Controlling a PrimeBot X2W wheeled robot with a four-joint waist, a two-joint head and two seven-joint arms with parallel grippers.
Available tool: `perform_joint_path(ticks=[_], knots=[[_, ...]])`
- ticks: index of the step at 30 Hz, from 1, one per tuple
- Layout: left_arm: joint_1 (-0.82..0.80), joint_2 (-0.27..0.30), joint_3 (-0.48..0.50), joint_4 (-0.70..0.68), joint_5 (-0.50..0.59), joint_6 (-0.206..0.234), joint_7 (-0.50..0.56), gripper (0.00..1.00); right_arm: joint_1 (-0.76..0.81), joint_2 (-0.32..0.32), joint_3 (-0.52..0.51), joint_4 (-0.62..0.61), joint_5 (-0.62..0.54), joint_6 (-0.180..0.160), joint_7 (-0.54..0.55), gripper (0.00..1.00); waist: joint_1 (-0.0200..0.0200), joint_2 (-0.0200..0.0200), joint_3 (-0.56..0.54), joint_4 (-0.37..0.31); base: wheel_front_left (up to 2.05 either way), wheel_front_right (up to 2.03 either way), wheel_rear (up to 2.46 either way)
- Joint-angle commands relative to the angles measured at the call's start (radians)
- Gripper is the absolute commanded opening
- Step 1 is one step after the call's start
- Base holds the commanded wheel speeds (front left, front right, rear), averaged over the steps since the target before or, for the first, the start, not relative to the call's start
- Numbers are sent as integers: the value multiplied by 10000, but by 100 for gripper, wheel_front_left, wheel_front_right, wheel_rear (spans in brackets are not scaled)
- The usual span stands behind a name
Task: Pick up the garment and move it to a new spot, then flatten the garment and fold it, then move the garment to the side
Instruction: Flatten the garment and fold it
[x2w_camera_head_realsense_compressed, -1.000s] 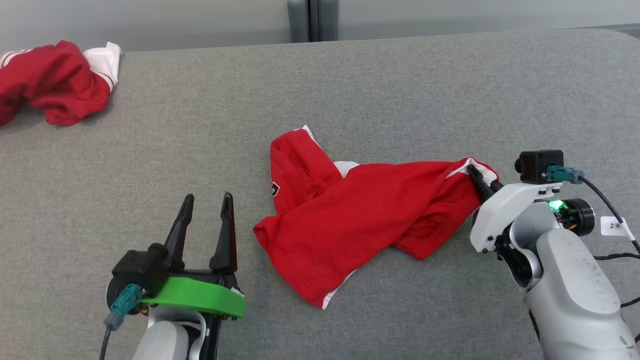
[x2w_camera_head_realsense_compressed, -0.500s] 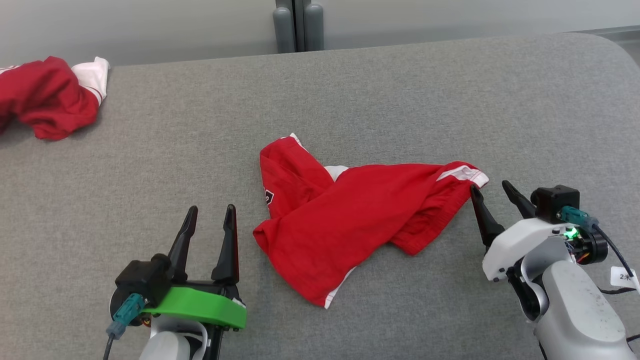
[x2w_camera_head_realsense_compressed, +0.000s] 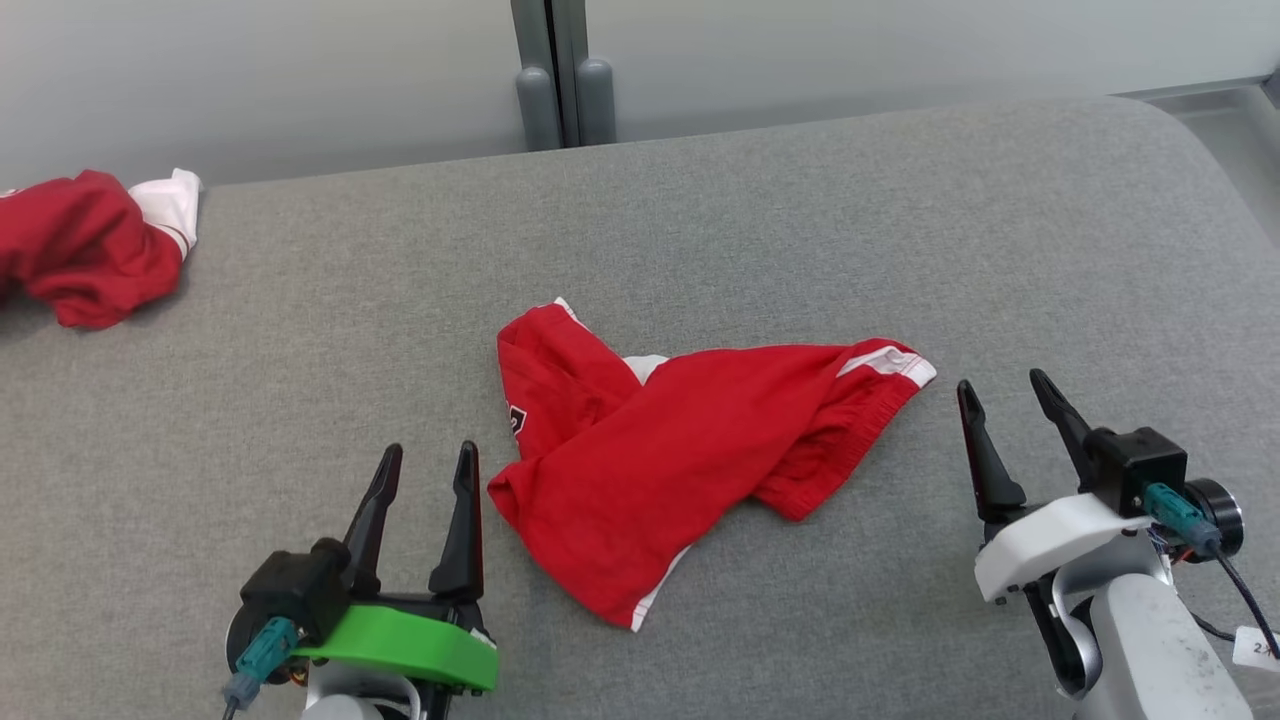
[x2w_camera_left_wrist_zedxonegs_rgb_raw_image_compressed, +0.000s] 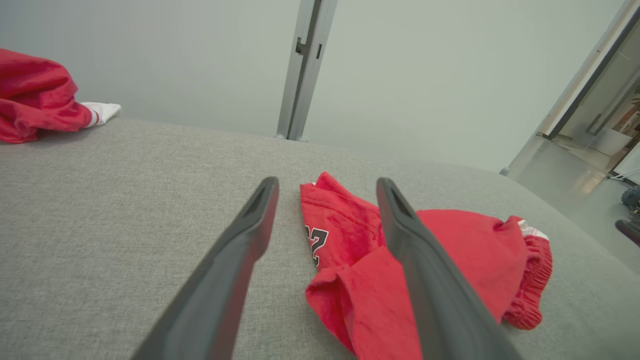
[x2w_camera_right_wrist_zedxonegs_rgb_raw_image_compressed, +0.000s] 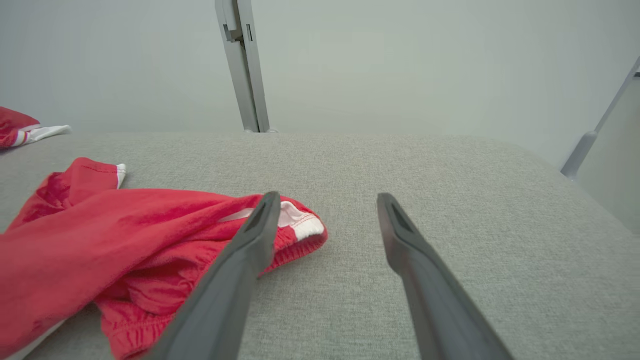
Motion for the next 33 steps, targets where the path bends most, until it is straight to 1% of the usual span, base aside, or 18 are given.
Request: perform_joint_path(ticks=[1, 6, 8, 14, 24, 33], knots=[[187, 34, -12, -61, -7, -42, -4, 100, 306, 48, -114, -193, -171, -11, -68, 100, 0, -1, -242, -43, 0, 0, 0], [658, 34, -4, -208, -110, -38, -4, 100, 975, 238, -474, -967, -423, -11, -123, 100, 0, -1, -627, -34, 0, 0, 0], [837, 34, -2, -229, -127, -38, -5, 100, 1239, 251, -387, -1203, -145, -11, -125, 100, 0, -1, -731, -38, 0, 0, 0], [1230, 34, 97, -199, -213, -9, -4, 100, 1703, 244, -279, -1683, 172, -11, -130, 100, 0, -1, -918, -67, 0, 0, 0], [1482, 34, 110, -162, -389, 197, -4, 100, 1865, 246, -282, -1590, 174, -11, -130, 100, 0, -1, -993, -42, 0, 0, 0], [1518, 35, 132, -144, -342, 233, -4, 100, 1710, 247, -241, -1457, 159, -11, -131, 100, 0, -1, -942, -8, 0, 0, 0]])
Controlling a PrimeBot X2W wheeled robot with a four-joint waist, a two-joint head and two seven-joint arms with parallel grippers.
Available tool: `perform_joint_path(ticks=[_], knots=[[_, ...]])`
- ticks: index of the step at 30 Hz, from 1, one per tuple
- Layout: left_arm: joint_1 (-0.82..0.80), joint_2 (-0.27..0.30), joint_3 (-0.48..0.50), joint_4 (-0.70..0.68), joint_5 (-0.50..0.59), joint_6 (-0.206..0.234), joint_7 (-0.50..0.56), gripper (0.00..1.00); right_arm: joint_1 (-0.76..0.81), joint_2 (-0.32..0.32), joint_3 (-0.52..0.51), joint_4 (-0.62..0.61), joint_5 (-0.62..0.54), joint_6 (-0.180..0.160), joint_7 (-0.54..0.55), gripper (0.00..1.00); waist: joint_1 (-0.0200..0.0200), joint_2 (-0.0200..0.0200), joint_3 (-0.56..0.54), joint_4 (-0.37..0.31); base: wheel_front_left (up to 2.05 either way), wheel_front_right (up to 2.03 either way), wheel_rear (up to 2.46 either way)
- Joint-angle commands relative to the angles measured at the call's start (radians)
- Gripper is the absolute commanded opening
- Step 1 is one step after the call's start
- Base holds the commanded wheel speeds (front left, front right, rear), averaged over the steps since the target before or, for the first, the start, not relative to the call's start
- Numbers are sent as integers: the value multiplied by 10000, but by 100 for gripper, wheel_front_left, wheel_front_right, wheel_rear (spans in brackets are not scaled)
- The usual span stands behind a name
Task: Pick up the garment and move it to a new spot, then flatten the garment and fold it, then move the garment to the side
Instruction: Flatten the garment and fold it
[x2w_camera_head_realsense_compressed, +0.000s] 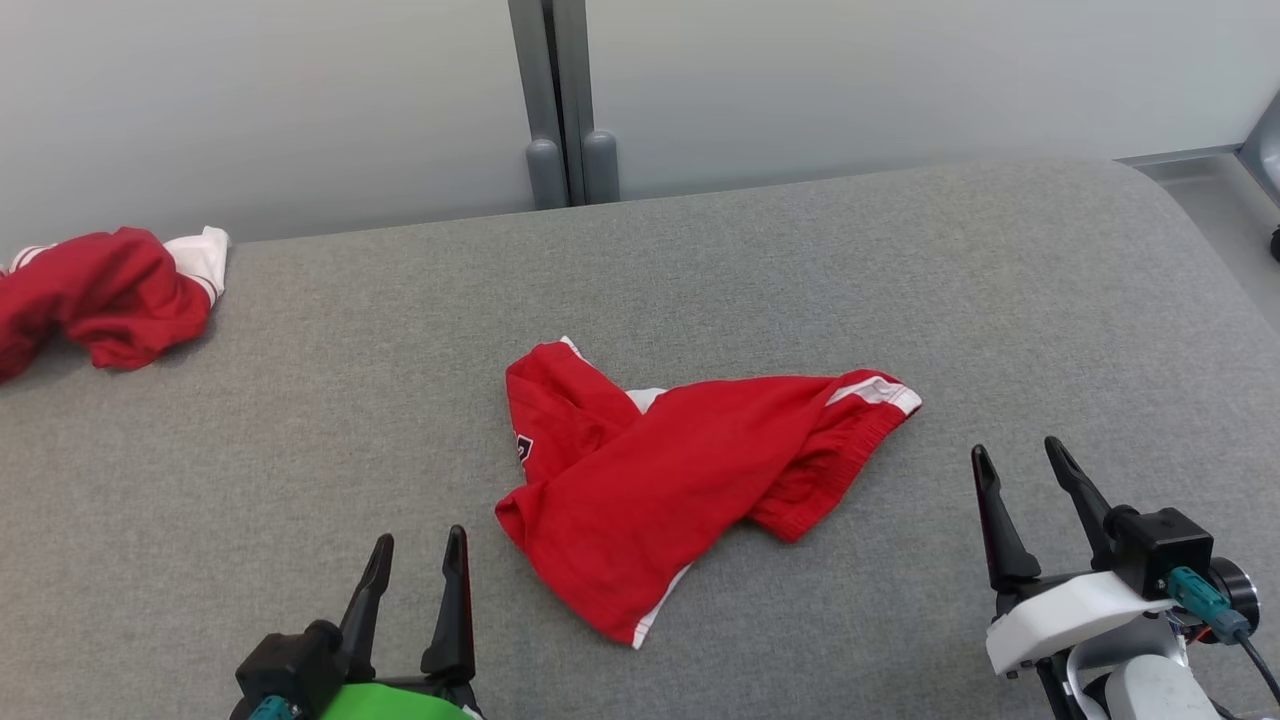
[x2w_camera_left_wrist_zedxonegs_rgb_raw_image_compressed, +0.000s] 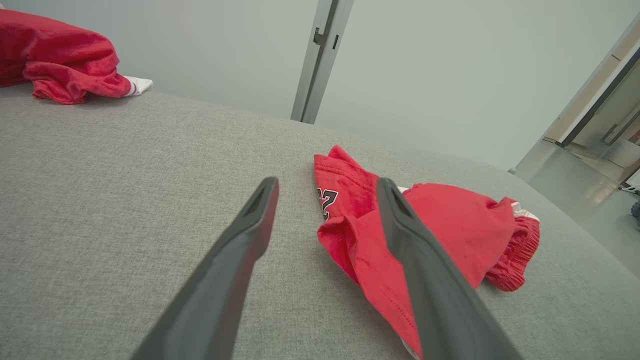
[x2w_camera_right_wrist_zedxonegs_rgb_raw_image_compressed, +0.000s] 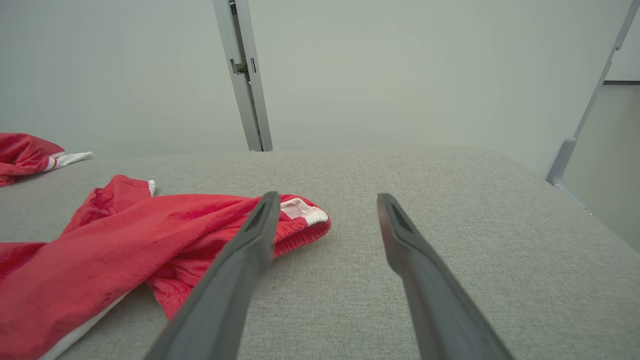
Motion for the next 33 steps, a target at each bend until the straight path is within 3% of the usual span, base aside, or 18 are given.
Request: perform_joint_path(ticks=[1, 11, 15, 24, 33], knots=[[155, 35, 31, 6, 27, 24, -4, 100, -84, -27, 9, 35, -28, -11, -41, 100, 0, 0, 6, 1, 0, 0, 0], [285, 35, -57, 187, 42, 66, -3, 100, -78, -26, 55, 64, -16, -11, -41, 100, 0, 0, -31, 12, 0, 0, 0], [330, 33, -761, 1024, -182, -85, 171, 100, -18, -26, 100, 59, -24, -11, -41, 100, 0, 0, -37, -13, 0, 0, 0], [-217, 189, -2842, 1771, -478, -248, 1794, 100, -129, -26, 268, 127, -33, -11, -42, 100, 0, 0, 178, -188, 0, 0, 0], [-1351, 198, -4217, 3144, -1228, -255, 1596, 100, -322, -27, 425, 147, -121, -11, -42, 100, 0, 0, 497, -590, 0, 0, 0]])
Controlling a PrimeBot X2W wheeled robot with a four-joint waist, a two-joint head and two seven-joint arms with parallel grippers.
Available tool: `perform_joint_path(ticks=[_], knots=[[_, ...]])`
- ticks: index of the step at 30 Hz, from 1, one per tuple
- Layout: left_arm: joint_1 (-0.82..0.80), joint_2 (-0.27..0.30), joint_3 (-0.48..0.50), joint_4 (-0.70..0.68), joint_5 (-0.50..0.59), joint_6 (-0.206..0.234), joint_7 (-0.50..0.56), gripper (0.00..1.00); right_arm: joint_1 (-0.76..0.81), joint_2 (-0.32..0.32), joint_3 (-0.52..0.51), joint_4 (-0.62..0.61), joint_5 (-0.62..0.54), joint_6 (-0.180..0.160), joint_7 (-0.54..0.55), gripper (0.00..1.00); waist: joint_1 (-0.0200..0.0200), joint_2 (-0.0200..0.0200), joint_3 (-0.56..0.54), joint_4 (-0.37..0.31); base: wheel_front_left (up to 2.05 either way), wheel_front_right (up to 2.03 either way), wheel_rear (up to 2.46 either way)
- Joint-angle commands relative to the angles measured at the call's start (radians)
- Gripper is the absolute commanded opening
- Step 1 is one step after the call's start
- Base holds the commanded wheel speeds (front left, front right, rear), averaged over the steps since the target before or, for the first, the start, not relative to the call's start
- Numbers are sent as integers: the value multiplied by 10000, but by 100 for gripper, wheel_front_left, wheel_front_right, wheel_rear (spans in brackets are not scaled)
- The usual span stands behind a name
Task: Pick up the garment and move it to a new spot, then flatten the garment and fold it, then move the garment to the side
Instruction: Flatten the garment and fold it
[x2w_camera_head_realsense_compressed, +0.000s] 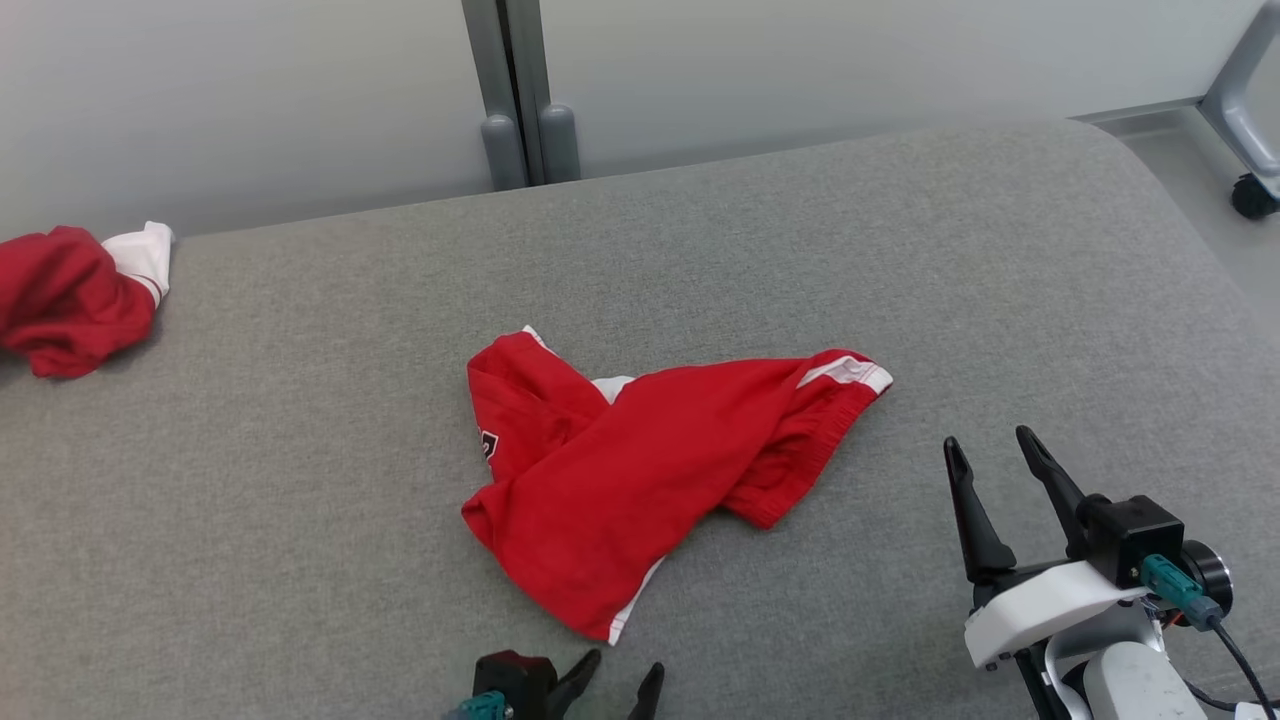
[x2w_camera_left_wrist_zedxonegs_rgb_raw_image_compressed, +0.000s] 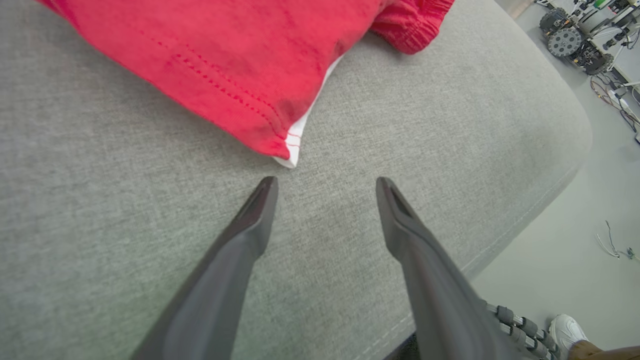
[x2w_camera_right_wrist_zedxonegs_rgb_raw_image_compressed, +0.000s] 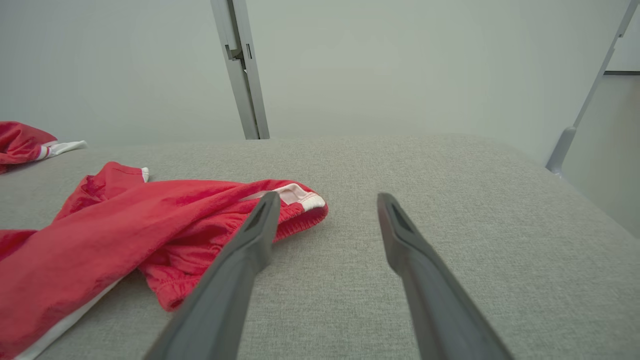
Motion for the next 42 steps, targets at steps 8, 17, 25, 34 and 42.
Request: perform_joint_path(ticks=[8, 17, 25, 34, 42], knots=[[-949, -25, -218, 1226, -171, -30, -1028, 100, -131, -29, -52, -31, -92, -11, -42, 100, 0, -1, 301, -271, 0, 0, 0], [-1656, -71, -628, 1847, 312, 41, -1613, 100, -208, -28, -35, -39, -29, -11, -42, 100, 0, -1, 450, -303, 0, 0, 0], [-1870, -79, -507, 1770, 272, 426, -1680, 33, -285, -29, -62, -32, -32, -11, -42, 100, 0, -1, 558, -370, 0, 0, 0], [-1577, -81, -514, 1618, 492, 370, -1684, 0, -290, -28, -188, -38, 79, -11, -42, 100, 0, -1, 551, -276, 0, 0, 0], [-1217, 385, 586, 87, 901, 480, -1671, 0, -623, -29, -40, 539, 224, -11, -42, 100, 0, -1, 532, 71, 0, 0, 0]])
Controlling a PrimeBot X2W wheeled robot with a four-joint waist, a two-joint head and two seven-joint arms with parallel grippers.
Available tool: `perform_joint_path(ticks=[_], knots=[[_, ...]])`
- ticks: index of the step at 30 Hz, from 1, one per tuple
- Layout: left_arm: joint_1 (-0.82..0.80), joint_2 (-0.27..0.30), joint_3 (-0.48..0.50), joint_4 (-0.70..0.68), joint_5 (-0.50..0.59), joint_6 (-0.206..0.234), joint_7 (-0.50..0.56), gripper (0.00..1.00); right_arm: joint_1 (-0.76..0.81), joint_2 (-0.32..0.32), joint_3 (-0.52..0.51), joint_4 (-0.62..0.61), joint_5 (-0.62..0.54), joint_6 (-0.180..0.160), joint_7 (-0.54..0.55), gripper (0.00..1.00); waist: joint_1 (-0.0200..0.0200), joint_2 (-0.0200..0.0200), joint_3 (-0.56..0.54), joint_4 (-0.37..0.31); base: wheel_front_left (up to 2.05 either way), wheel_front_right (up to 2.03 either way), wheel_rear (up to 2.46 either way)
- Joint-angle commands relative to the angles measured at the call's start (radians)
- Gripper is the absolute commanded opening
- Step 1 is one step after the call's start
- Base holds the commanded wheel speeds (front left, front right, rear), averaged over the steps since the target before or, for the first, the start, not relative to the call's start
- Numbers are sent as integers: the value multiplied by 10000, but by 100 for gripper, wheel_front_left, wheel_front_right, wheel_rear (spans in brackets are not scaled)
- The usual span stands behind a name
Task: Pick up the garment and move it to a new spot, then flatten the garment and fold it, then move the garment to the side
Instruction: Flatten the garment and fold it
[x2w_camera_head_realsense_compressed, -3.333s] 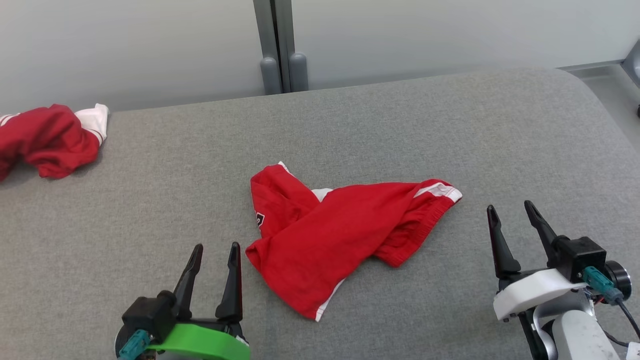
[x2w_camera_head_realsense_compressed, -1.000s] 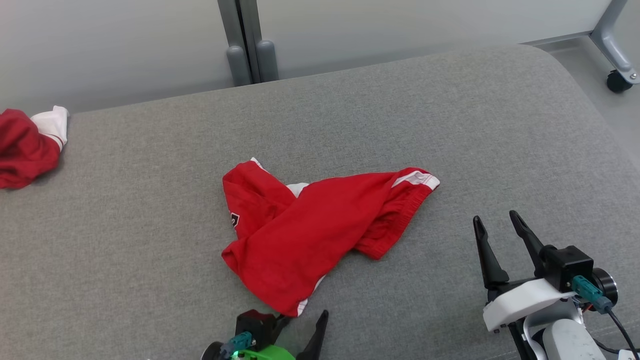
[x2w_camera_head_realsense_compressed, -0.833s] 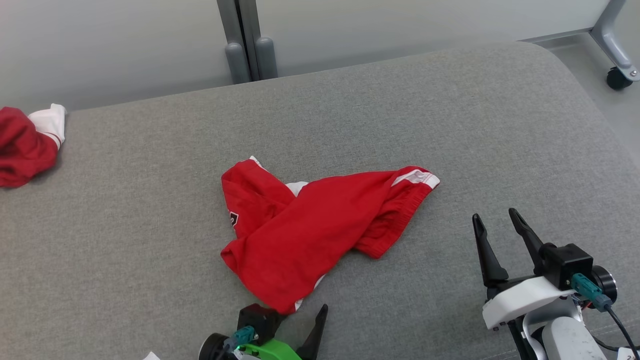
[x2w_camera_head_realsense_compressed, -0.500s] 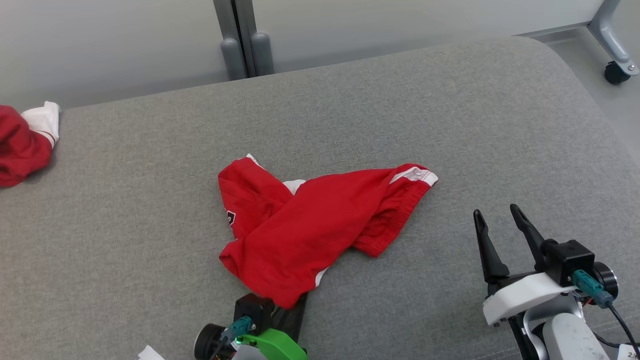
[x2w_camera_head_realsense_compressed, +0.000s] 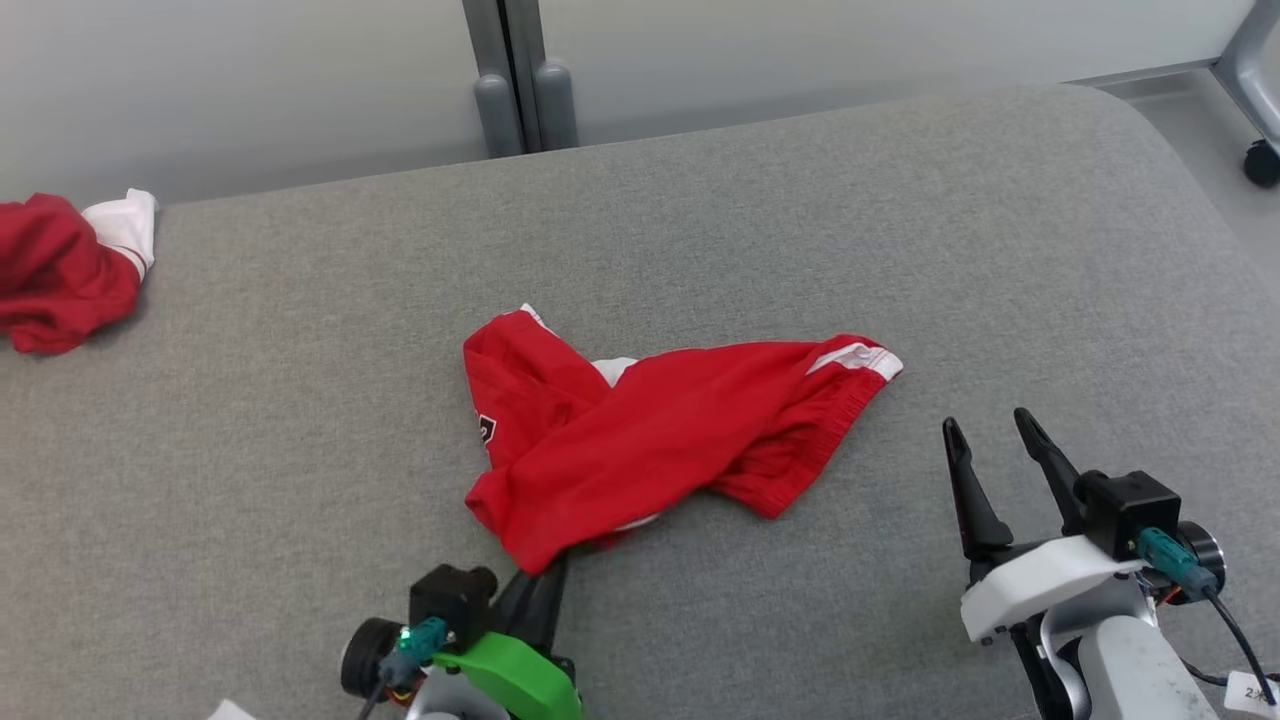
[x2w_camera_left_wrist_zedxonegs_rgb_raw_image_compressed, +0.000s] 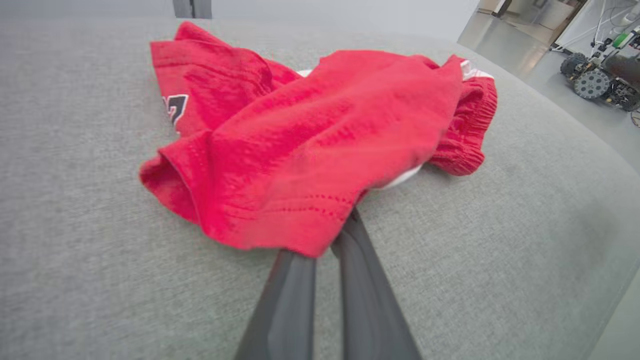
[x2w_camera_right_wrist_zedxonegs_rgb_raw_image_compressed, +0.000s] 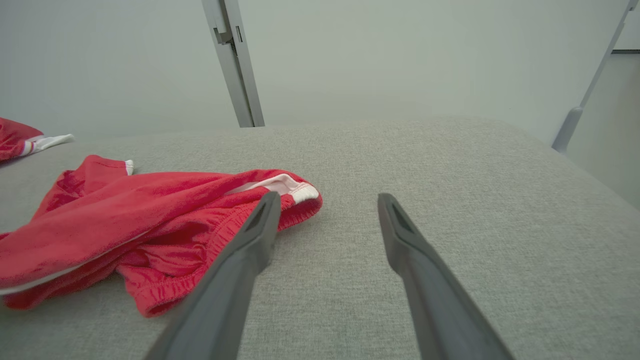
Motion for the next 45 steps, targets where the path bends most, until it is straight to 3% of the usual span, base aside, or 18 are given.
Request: perform_joint_path(ticks=[1, 11, 16, 24, 25, 26, 27, 28, 34, 35, 45], knots=[[157, 165, 207, -268, 135, 73, -3, 0, -205, -29, 24, 255, 64, -11, -42, 100, 0, -1, 7, 112, 0, 0, 0], [238, 331, 1345, -1600, 470, 201, -4, 0, -2141, -32, 901, 2602, 1983, -11, 1228, 100, 0, -1, 147, 383, 0, 0, 0], [154, 241, 1595, -1751, 636, 112, -4, 0, -2777, -31, 1438, 2993, 2892, -11, 1989, 100, 0, -1, 269, 415, 0, 0, 0], [-26, 162, 1912, -1824, 804, -15, -4, 0, -3459, -272, 1744, 3466, 3818, -11, 2223, 100, 0, -1, 487, 538, 0, 0, 0], [-57, 166, 1948, -1818, 798, -33, -4, 0, -3530, -292, 1758, 3513, 3947, -11, 2198, 98, 0, -1, 507, 553, 0, 0, 0], [-105, 184, 1994, -1806, 820, -53, -4, 0, -3608, -335, 1788, 3574, 4091, -11, 2176, 82, 0, -1, 530, 569, 0, 0, 0], [-151, 205, 2044, -1796, 846, -82, -4, 0, -3670, -381, 1855, 3637, 4200, -11, 2195, 53, 0, -1, 550, 581, 0, 0, 0], [-180, 218, 2074, -1783, 859, -103, -4, 0, -3724, -413, 1918, 3681, 4283, -11, 2206, 44, 0, -1, 565, 587, 0, 0, 0], [-549, 309, 2234, -1755, 1016, -194, -4, 0, -4160, -580, 2407, 3920, 5098, -11, 2404, 13, 0, -1, 654, 607, 0, 0, 0], [-615, 336, 2253, -1730, 1045, -193, -4, 0, -4248, -622, 2526, 3940, 5246, -11, 2409, 3, 0, -1, 669, 603, 0, 0, 0], [-1118, 608, 2345, -1564, 1145, -315, -4, 0, -4749, -1286, 3654, 3561, 5961, -11, 2049, 0, 0, -1, 581, 468, 0, 0, 0]])
